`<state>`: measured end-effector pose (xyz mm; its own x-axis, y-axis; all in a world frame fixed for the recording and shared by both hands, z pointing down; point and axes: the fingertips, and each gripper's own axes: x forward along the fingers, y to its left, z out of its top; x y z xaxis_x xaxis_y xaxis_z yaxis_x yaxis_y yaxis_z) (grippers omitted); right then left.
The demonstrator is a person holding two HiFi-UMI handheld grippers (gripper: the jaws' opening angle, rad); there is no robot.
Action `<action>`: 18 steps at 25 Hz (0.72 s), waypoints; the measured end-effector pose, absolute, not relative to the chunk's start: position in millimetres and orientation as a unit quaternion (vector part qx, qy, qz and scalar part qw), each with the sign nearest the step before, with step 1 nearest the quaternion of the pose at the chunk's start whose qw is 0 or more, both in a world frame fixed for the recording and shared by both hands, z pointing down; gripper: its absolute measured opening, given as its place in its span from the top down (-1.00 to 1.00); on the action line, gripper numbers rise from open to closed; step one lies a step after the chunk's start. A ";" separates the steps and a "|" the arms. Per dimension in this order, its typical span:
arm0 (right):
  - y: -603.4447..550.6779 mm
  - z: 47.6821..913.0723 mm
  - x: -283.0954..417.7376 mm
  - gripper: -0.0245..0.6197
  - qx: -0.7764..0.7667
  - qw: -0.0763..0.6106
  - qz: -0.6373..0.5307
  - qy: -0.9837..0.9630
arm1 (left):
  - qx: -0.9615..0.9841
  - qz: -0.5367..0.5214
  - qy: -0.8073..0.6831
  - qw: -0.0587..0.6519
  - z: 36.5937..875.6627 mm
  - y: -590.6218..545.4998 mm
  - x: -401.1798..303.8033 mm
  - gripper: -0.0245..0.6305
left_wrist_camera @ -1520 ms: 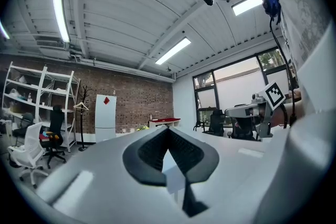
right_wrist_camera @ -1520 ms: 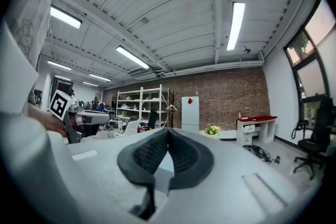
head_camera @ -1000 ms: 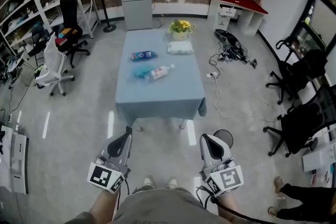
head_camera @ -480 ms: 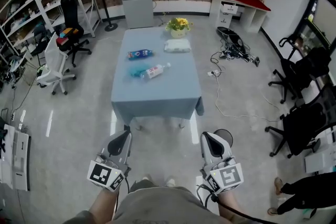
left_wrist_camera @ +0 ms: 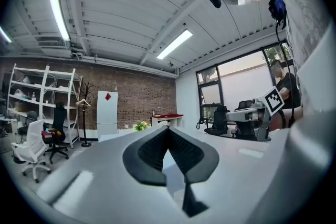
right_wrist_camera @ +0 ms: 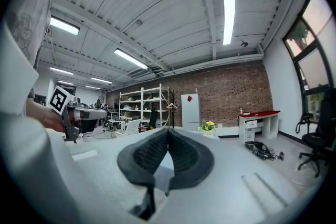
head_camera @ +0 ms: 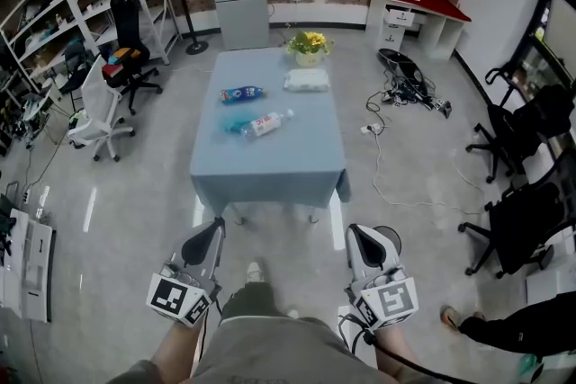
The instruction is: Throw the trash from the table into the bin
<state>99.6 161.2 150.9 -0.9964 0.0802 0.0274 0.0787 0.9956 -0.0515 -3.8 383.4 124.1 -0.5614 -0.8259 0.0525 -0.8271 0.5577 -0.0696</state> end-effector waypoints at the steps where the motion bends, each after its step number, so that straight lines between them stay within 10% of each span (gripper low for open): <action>1: 160.1 151.8 97.0 0.91 -0.040 0.014 0.025 -0.999 | 0.467 0.044 -0.883 0.006 124.8 383.0 -6.9 0.93; 18: 146.0 162.3 1.0 0.91 -0.017 0.026 0.005 -1.000 | 0.487 0.037 -0.873 0.002 139.6 361.7 -120.3 0.93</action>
